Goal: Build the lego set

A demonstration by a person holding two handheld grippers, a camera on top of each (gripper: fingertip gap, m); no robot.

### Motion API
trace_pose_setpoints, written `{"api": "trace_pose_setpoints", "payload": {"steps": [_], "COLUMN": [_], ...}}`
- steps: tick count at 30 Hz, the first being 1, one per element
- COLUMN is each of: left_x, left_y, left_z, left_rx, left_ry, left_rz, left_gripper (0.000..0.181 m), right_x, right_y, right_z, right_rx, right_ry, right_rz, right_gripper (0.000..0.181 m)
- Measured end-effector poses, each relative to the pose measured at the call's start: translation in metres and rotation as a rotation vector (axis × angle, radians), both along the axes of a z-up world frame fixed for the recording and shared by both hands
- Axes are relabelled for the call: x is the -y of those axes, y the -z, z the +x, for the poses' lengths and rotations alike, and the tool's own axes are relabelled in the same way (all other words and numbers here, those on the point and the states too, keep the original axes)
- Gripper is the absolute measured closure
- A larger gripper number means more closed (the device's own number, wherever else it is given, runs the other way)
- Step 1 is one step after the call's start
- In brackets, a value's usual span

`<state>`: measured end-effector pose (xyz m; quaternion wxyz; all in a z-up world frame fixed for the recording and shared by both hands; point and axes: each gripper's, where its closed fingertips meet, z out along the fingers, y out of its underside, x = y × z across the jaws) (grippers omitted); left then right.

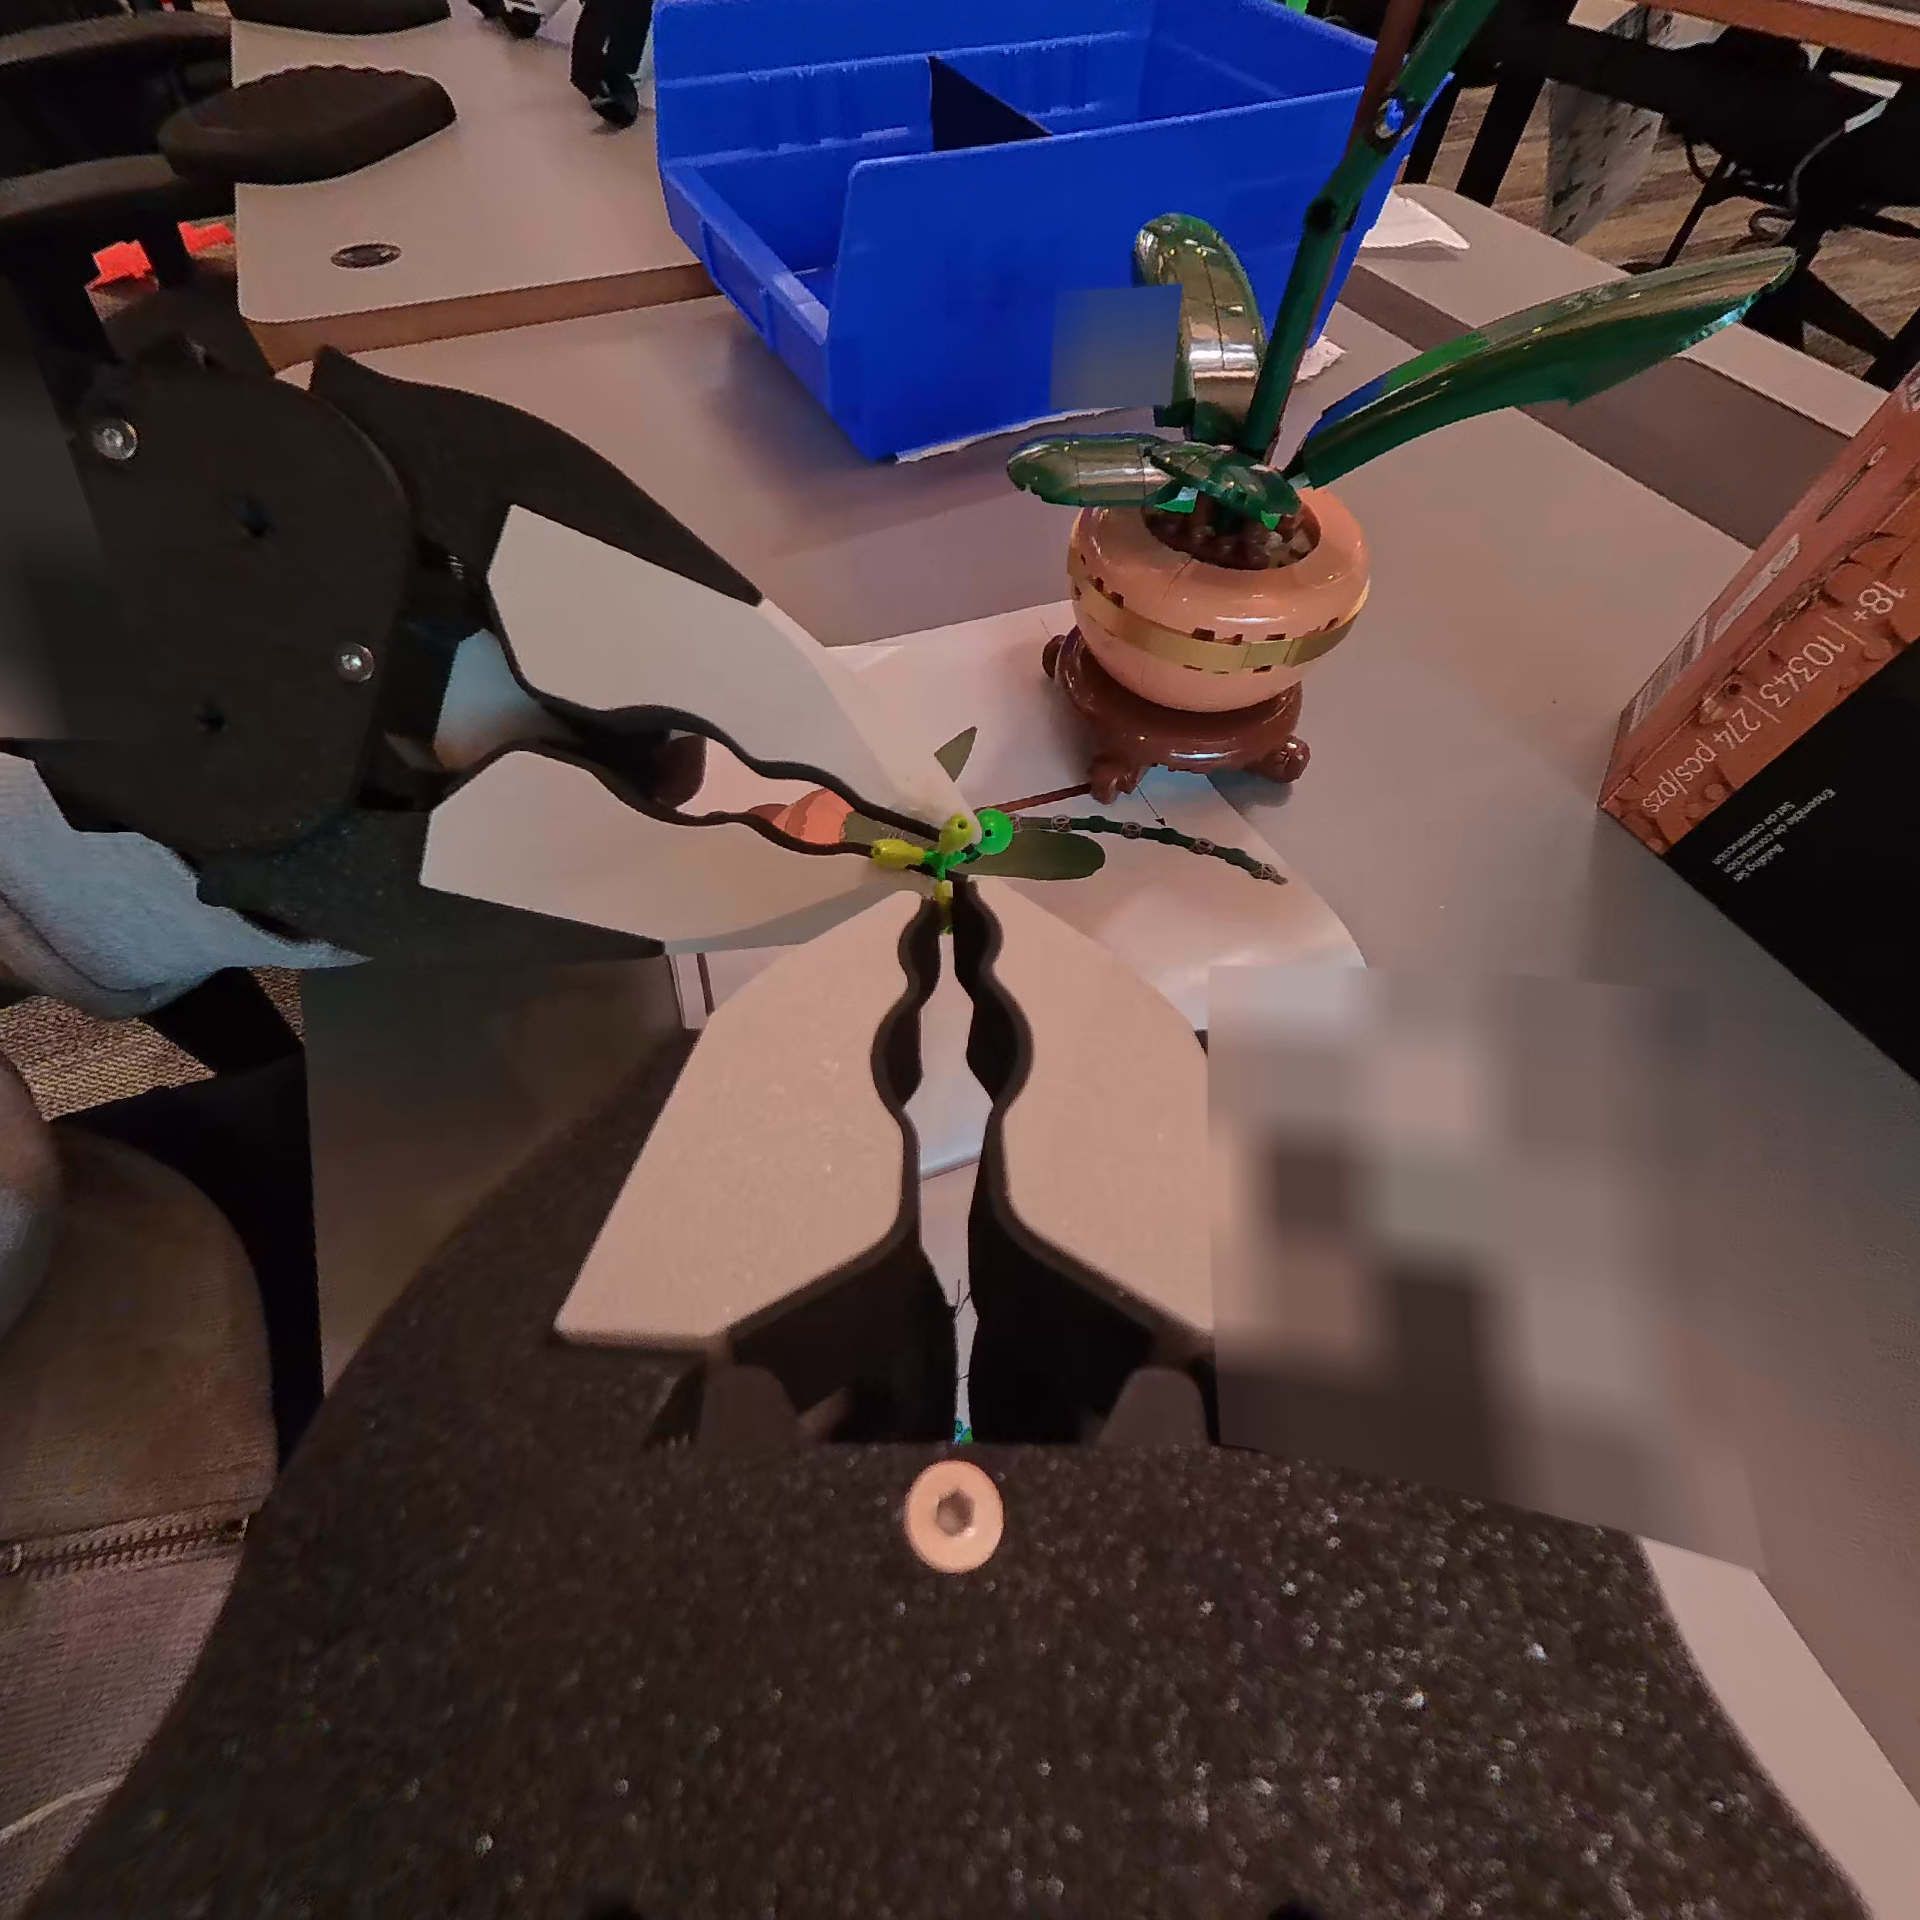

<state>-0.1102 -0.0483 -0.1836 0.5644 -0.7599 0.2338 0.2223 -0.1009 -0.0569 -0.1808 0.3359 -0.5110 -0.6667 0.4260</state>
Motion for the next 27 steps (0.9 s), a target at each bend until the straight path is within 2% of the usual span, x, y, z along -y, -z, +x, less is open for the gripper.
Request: {"api": "trace_pose_setpoints", "payload": {"steps": [27], "left_x": [-0.0020], "left_y": [0.0093], "left_z": [-0.0017], "left_rx": [-0.075], "left_ry": [-0.006], "left_rz": [-0.034], "left_gripper": [0.177], "right_x": [-0.0001], "right_y": [0.0055], "right_z": [-0.0031], "right_rx": [0.001], "right_ry": [0.010], "right_rz": [-0.035], "right_gripper": [0.179]}}
